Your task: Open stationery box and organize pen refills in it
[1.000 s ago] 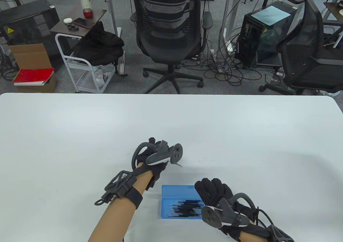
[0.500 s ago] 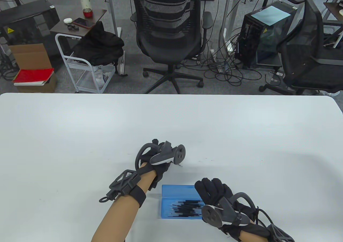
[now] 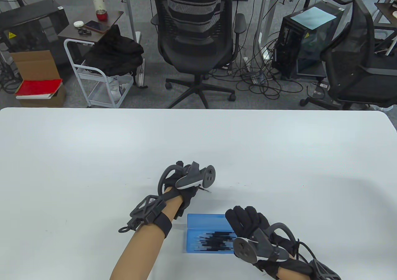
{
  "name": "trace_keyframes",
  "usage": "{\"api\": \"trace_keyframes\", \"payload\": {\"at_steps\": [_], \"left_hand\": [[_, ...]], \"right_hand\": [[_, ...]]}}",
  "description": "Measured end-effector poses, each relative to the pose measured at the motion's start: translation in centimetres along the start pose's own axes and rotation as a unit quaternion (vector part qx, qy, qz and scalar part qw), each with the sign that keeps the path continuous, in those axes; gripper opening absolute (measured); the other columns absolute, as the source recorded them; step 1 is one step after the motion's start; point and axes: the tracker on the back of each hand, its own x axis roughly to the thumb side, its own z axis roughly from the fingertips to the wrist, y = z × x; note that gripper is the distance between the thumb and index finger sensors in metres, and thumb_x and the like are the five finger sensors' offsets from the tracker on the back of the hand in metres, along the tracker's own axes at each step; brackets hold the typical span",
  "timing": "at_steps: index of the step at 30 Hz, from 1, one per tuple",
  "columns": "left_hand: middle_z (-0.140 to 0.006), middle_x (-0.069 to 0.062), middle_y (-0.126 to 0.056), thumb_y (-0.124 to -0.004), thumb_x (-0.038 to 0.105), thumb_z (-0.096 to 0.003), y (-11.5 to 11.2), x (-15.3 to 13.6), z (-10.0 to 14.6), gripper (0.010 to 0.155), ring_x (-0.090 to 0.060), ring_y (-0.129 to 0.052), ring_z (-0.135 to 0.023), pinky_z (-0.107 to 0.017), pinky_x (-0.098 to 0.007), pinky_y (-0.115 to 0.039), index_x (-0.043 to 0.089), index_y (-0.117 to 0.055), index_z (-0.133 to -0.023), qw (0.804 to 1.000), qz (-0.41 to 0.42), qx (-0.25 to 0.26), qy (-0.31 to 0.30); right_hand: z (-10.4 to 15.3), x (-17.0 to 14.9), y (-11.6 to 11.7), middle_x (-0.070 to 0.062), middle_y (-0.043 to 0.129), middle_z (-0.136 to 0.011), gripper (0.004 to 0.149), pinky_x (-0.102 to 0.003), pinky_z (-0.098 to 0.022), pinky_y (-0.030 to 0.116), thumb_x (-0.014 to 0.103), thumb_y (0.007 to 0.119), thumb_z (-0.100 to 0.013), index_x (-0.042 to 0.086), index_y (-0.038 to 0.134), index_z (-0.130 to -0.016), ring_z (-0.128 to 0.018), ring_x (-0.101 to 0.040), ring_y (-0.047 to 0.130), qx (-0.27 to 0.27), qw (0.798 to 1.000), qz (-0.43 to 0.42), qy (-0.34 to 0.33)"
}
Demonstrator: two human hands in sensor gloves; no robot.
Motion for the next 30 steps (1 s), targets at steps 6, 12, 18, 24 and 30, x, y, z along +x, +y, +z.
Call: {"api": "trace_keyframes", "payload": {"at_steps": [6, 12, 18, 24, 30], "left_hand": [[-0.096, 0.013, -0.090, -0.093, 0.028, -0.0495, -0.1, 0.1, 0.0, 0.044, -0.018, -0.090, -0.097, -0.089, -0.061, -0.050, 0.035, -0.082, -0.092, 1.000, -0.005, 0.002, -0.006], [-0.093, 0.011, -0.092, -0.093, 0.028, -0.0491, -0.3, 0.0, 0.2, 0.047, -0.019, -0.090, -0.097, -0.088, -0.063, -0.049, 0.032, -0.080, -0.094, 1.000, -0.005, 0.005, -0.016], [-0.092, 0.008, -0.093, -0.092, 0.028, -0.0485, -0.4, 0.1, 0.2, 0.052, -0.022, -0.093, -0.094, -0.088, -0.064, -0.049, 0.027, -0.076, -0.098, 1.000, -0.015, 0.000, -0.021], [-0.091, 0.006, -0.093, -0.092, 0.028, -0.0481, -0.2, 0.0, 0.6, 0.054, -0.024, -0.094, -0.092, -0.087, -0.065, -0.050, 0.024, -0.075, -0.099, 1.000, -0.012, 0.005, -0.023], [-0.091, 0.004, -0.092, -0.092, 0.028, -0.0479, 1.9, -0.2, 3.0, 0.054, -0.027, -0.094, -0.092, -0.085, -0.066, -0.051, 0.022, -0.075, -0.099, 0.998, -0.007, 0.047, -0.039]], "right_hand": [[0.0, 0.0, 0.0, -0.027, 0.023, -0.123, 0.114, -0.064, -0.077, 0.053, 0.056, 0.081, -0.041, 0.012, 0.005, -0.114, -0.106, -0.060, 0.043, 0.000, 1.000, 0.000, 0.000], [0.0, 0.0, 0.0, -0.027, 0.024, -0.123, 0.114, -0.064, -0.077, 0.053, 0.056, 0.081, -0.041, 0.012, 0.005, -0.114, -0.106, -0.060, 0.043, 0.000, 1.000, 0.001, 0.001], [0.0, 0.0, 0.0, -0.027, 0.023, -0.123, 0.114, -0.064, -0.077, 0.053, 0.057, 0.081, -0.041, 0.012, 0.005, -0.114, -0.106, -0.060, 0.043, 0.000, 1.000, 0.001, 0.001], [0.0, 0.0, 0.1, -0.027, 0.023, -0.123, 0.114, -0.064, -0.077, 0.053, 0.057, 0.081, -0.041, 0.012, 0.005, -0.114, -0.106, -0.060, 0.044, 0.000, 1.000, 0.001, 0.001], [0.0, 0.0, 0.1, -0.027, 0.023, -0.123, 0.114, -0.064, -0.077, 0.053, 0.057, 0.081, -0.041, 0.012, 0.005, -0.114, -0.106, -0.060, 0.043, 0.000, 1.000, 0.001, 0.001]]}}
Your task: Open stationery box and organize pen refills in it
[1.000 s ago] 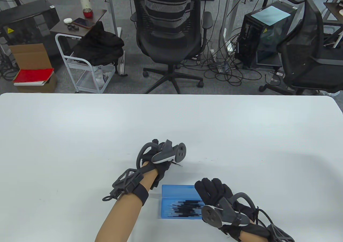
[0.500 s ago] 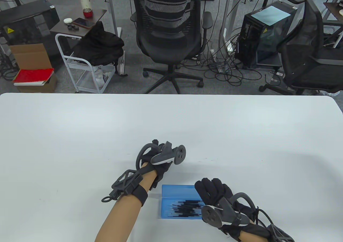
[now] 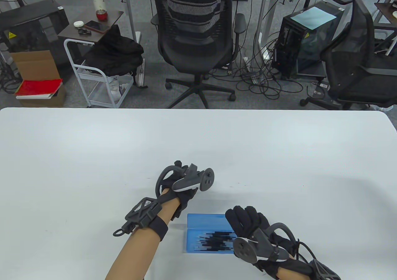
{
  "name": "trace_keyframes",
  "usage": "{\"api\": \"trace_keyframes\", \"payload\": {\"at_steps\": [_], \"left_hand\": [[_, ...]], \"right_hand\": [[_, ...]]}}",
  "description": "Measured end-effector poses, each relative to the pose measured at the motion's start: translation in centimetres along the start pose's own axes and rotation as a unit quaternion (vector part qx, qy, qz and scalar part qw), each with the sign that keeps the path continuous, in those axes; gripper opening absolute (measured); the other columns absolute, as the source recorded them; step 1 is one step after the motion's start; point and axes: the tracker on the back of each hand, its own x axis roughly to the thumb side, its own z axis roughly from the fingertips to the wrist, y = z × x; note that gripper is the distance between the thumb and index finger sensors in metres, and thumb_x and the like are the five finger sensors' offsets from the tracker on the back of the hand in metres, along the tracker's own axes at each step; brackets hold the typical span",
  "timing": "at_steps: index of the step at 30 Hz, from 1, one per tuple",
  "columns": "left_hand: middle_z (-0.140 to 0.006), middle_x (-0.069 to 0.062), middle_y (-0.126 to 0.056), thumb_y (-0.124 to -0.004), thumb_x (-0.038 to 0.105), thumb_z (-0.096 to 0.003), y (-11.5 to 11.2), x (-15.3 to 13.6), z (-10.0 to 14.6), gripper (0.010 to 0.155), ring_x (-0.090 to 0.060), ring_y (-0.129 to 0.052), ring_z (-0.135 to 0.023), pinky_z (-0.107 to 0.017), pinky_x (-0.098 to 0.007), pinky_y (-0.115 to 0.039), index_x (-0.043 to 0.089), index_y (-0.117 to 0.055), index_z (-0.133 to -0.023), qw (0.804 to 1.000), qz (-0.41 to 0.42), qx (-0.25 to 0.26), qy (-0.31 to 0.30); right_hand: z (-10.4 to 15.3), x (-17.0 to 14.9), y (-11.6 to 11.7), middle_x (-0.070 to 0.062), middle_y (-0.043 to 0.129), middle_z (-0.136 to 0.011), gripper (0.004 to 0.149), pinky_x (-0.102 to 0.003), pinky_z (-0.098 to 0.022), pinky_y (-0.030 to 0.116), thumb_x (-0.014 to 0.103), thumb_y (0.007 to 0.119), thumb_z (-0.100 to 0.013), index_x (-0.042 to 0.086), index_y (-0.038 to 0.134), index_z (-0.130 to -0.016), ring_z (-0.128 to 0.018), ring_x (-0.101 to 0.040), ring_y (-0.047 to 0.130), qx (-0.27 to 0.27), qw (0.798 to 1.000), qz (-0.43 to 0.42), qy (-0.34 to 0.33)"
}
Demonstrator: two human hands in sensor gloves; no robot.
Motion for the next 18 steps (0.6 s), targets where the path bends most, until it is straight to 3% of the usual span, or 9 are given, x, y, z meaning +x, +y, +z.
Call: {"api": "trace_keyframes", "payload": {"at_steps": [11, 18], "left_hand": [[-0.089, 0.002, -0.092, -0.091, 0.029, -0.0474, 5.7, 3.5, 9.0, 0.055, -0.028, -0.095, -0.089, -0.082, -0.066, -0.056, 0.020, -0.075, -0.099, 0.983, -0.029, 0.155, -0.091], [-0.089, 0.002, -0.093, -0.091, 0.030, -0.0475, 6.5, 6.7, 15.3, 0.055, -0.027, -0.096, -0.089, -0.081, -0.066, -0.058, 0.019, -0.075, -0.099, 0.967, -0.052, 0.207, -0.138]], "right_hand": [[-0.1, 0.0, 0.0, -0.027, 0.023, -0.123, 0.115, -0.064, -0.077, 0.053, 0.057, 0.081, -0.040, 0.012, 0.005, -0.114, -0.106, -0.060, 0.043, 0.001, 1.000, 0.000, 0.002], [-0.1, 0.0, 0.0, -0.027, 0.023, -0.123, 0.115, -0.064, -0.077, 0.052, 0.057, 0.081, -0.040, 0.012, 0.005, -0.114, -0.106, -0.060, 0.043, 0.000, 1.000, 0.001, 0.003]]}}
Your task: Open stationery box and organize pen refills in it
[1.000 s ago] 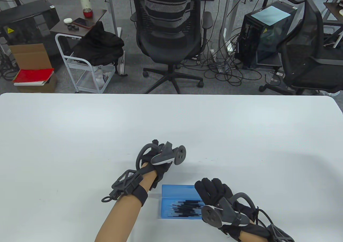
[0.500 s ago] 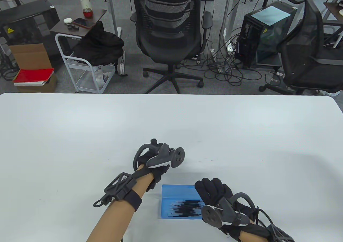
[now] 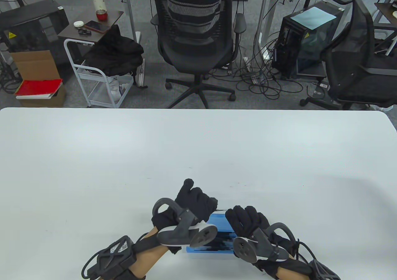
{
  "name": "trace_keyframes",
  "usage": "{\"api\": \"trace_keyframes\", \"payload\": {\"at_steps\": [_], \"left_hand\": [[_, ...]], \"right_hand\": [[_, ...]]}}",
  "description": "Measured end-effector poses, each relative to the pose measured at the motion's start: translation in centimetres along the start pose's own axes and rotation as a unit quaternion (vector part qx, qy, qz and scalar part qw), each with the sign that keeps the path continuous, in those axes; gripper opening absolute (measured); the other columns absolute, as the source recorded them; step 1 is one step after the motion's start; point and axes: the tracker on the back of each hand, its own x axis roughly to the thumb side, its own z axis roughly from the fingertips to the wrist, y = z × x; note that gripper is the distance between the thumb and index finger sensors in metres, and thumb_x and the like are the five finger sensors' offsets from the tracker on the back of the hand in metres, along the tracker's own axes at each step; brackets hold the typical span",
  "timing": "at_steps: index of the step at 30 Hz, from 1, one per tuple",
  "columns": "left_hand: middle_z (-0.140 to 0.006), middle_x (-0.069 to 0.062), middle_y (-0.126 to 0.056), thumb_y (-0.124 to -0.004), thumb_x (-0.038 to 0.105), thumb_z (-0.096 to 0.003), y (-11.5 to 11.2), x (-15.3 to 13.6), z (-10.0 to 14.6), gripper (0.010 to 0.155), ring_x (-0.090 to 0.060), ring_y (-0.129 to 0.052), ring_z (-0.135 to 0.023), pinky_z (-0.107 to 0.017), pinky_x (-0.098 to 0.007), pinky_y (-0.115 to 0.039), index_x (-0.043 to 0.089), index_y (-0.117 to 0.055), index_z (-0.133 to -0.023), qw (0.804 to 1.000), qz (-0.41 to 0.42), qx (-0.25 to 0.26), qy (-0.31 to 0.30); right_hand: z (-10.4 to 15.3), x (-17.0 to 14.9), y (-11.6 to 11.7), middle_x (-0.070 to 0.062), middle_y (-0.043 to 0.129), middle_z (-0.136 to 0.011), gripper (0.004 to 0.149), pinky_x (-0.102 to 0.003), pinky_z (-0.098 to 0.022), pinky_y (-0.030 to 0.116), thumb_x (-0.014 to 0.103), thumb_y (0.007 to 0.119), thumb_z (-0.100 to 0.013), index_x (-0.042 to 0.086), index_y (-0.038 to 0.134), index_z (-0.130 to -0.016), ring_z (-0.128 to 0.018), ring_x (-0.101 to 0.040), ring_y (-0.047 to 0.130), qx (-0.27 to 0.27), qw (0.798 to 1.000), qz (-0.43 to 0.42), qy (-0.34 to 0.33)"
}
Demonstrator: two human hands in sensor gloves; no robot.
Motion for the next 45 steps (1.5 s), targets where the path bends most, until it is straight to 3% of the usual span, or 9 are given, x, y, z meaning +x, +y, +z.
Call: {"api": "trace_keyframes", "payload": {"at_steps": [7, 13, 23, 27, 38, 45], "left_hand": [[-0.087, 0.004, -0.095, -0.092, 0.032, -0.0465, -1.2, 3.3, 2.3, 0.054, -0.025, -0.098, -0.086, -0.080, -0.065, -0.061, 0.020, -0.077, -0.098, 0.999, -0.014, -0.007, -0.033], [-0.086, 0.003, -0.095, -0.092, 0.031, -0.0462, -4.0, 4.5, 2.5, 0.054, -0.027, -0.099, -0.084, -0.079, -0.065, -0.061, 0.019, -0.078, -0.097, 0.999, 0.013, -0.021, -0.037], [-0.087, 0.004, -0.095, -0.092, 0.032, -0.0468, -7.8, 6.3, 2.2, 0.055, -0.026, -0.099, -0.085, -0.080, -0.065, -0.060, 0.019, -0.077, -0.098, 0.996, -0.042, -0.045, -0.057], [-0.088, 0.004, -0.094, -0.091, 0.032, -0.0472, -8.4, 6.4, 2.1, 0.055, -0.026, -0.098, -0.086, -0.080, -0.065, -0.057, 0.019, -0.076, -0.099, 0.996, -0.054, -0.042, -0.050], [-0.090, 0.006, -0.094, -0.090, 0.035, -0.0478, -7.9, 6.1, 2.4, 0.055, -0.024, -0.098, -0.088, -0.080, -0.066, -0.055, 0.023, -0.076, -0.099, 0.997, -0.035, -0.033, -0.058], [-0.095, 0.006, -0.092, -0.083, 0.041, -0.0516, -4.9, 3.1, 4.2, 0.053, -0.024, -0.096, -0.090, -0.080, -0.065, -0.055, 0.026, -0.075, -0.101, 0.997, 0.040, 0.066, -0.023]], "right_hand": [[0.0, 0.0, 0.0, -0.027, 0.023, -0.123, 0.115, -0.064, -0.077, 0.052, 0.057, 0.081, -0.040, 0.012, 0.005, -0.114, -0.106, -0.060, 0.043, 0.000, 1.000, -0.002, 0.000], [0.0, 0.0, 0.0, -0.027, 0.023, -0.123, 0.115, -0.064, -0.077, 0.052, 0.058, 0.081, -0.040, 0.012, 0.005, -0.114, -0.106, -0.060, 0.043, 0.000, 1.000, -0.002, 0.000], [0.0, 0.1, 0.0, -0.027, 0.023, -0.123, 0.114, -0.064, -0.077, 0.053, 0.057, 0.081, -0.040, 0.012, 0.005, -0.114, -0.106, -0.060, 0.044, -0.002, 1.000, 0.002, 0.002], [0.0, 0.2, 0.0, -0.028, 0.024, -0.123, 0.115, -0.064, -0.077, 0.053, 0.057, 0.080, -0.040, 0.011, 0.005, -0.114, -0.106, -0.060, 0.044, -0.004, 1.000, 0.010, 0.006], [0.2, 0.7, -0.1, -0.027, 0.026, -0.122, 0.114, -0.064, -0.076, 0.054, 0.057, 0.080, -0.040, 0.010, 0.006, -0.113, -0.106, -0.059, 0.047, -0.011, 0.999, 0.031, 0.014], [0.3, 1.4, -0.3, -0.024, 0.032, -0.122, 0.113, -0.063, -0.076, 0.057, 0.055, 0.081, -0.040, 0.012, 0.008, -0.114, -0.105, -0.057, 0.053, -0.019, 0.998, 0.062, 0.022]]}}
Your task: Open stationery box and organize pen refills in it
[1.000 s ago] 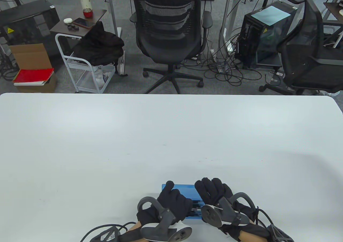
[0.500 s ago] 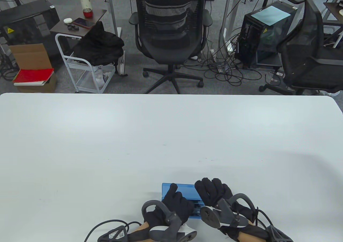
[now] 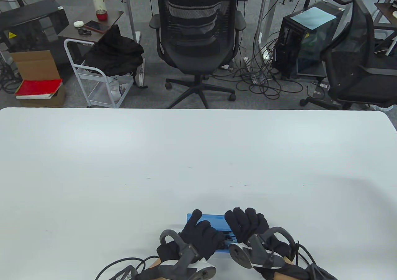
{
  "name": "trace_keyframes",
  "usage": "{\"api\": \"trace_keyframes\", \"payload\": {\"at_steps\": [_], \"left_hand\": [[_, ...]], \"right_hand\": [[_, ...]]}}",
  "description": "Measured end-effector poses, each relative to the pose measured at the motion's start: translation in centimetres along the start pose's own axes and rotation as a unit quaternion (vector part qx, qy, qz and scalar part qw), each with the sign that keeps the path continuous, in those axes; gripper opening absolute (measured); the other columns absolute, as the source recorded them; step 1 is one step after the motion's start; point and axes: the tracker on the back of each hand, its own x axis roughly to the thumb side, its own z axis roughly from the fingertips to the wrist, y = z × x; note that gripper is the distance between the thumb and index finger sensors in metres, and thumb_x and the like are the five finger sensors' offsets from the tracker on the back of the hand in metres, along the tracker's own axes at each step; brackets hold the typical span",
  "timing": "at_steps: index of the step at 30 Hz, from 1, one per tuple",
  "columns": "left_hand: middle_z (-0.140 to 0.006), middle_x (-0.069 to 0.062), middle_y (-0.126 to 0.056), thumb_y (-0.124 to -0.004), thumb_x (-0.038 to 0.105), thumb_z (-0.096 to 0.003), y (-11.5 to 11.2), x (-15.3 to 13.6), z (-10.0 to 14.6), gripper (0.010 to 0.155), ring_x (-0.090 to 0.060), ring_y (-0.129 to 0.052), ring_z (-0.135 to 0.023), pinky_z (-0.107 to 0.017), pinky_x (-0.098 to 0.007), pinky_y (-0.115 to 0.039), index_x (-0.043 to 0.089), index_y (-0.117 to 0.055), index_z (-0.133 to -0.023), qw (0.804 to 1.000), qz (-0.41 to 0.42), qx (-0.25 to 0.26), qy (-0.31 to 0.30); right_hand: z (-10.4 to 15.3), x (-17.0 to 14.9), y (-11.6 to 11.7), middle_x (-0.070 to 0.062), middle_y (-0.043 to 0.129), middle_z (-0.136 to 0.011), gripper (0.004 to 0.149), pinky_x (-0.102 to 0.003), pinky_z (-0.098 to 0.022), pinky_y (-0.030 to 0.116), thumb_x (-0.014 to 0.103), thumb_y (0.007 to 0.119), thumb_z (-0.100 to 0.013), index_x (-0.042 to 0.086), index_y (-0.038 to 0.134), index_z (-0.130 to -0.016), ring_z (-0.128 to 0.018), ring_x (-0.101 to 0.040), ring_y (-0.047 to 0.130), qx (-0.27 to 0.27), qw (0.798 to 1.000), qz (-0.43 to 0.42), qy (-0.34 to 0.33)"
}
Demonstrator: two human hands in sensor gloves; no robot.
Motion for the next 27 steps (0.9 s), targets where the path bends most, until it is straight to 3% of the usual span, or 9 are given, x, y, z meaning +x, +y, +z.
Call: {"api": "trace_keyframes", "payload": {"at_steps": [2, 6, 8, 12, 17, 19, 27], "left_hand": [[-0.104, 0.003, -0.085, -0.079, 0.044, -0.0532, 0.5, -1.1, 0.5, 0.057, -0.027, -0.092, -0.095, -0.079, -0.065, -0.056, 0.025, -0.070, -0.106, 0.999, -0.007, 0.014, 0.029], [-0.112, 0.001, -0.081, -0.075, 0.049, -0.0544, 0.0, -3.4, 0.9, 0.060, -0.033, -0.089, -0.099, -0.079, -0.065, -0.056, 0.026, -0.069, -0.109, 0.995, 0.009, -0.027, 0.094], [-0.113, -0.001, -0.080, -0.071, 0.049, -0.0555, -0.6, -4.4, 1.0, 0.060, -0.034, -0.089, -0.100, -0.078, -0.067, -0.055, 0.026, -0.069, -0.110, 0.990, 0.035, -0.071, 0.114], [-0.106, 0.000, -0.088, -0.069, 0.047, -0.0564, -0.5, -5.2, 1.2, 0.053, -0.029, -0.095, -0.094, -0.078, -0.067, -0.056, 0.027, -0.077, -0.105, 0.987, 0.082, -0.061, 0.121], [-0.099, 0.002, -0.094, -0.071, 0.050, -0.0555, -0.5, -4.8, 1.3, 0.046, -0.028, -0.098, -0.090, -0.077, -0.066, -0.058, 0.030, -0.089, -0.093, 0.988, 0.090, -0.061, 0.107], [-0.099, 0.001, -0.094, -0.073, 0.050, -0.0545, -0.9, -4.4, 1.1, 0.044, -0.029, -0.098, -0.090, -0.077, -0.066, -0.058, 0.030, -0.093, -0.088, 0.988, 0.081, -0.085, 0.099], [-0.101, 0.000, -0.092, -0.075, 0.049, -0.0539, -2.8, -3.3, 0.5, 0.043, -0.030, -0.098, -0.090, -0.076, -0.065, -0.061, 0.029, -0.093, -0.087, 0.983, 0.061, -0.150, 0.085]], "right_hand": [[0.1, 0.2, 0.0, -0.023, 0.035, -0.122, 0.112, -0.063, -0.075, 0.057, 0.055, 0.081, -0.040, 0.012, 0.008, -0.114, -0.105, -0.056, 0.055, -0.004, 1.000, 0.008, 0.000], [0.3, 0.5, -0.3, -0.021, 0.039, -0.122, 0.111, -0.062, -0.075, 0.059, 0.054, 0.083, -0.040, 0.013, 0.012, -0.114, -0.104, -0.054, 0.059, -0.012, 1.000, 0.027, 0.002], [0.5, 0.8, -0.5, -0.020, 0.044, -0.121, 0.111, -0.062, -0.075, 0.060, 0.053, 0.085, -0.039, 0.013, 0.015, -0.115, -0.104, -0.052, 0.063, -0.018, 0.999, 0.050, 0.000], [1.0, 1.0, -1.2, -0.020, 0.055, -0.119, 0.107, -0.062, -0.074, 0.063, 0.052, 0.087, -0.039, 0.014, 0.024, -0.116, -0.102, -0.051, 0.069, -0.036, 0.998, 0.052, -0.017], [1.6, 1.2, -1.9, -0.016, 0.072, -0.112, 0.086, -0.060, -0.072, 0.068, 0.052, 0.083, -0.041, 0.019, 0.048, -0.112, -0.097, -0.046, 0.081, -0.063, 0.997, 0.004, -0.047], [1.6, 1.6, -1.8, -0.014, 0.079, -0.109, 0.075, -0.059, -0.071, 0.070, 0.051, 0.082, -0.042, 0.022, 0.061, -0.108, -0.094, -0.044, 0.085, -0.062, 0.997, 0.008, -0.055], [1.2, 2.2, -1.2, -0.011, 0.085, -0.105, 0.060, -0.058, -0.071, 0.071, 0.049, 0.081, -0.044, 0.027, 0.077, -0.099, -0.092, -0.040, 0.088, -0.049, 0.996, 0.011, -0.073]]}}
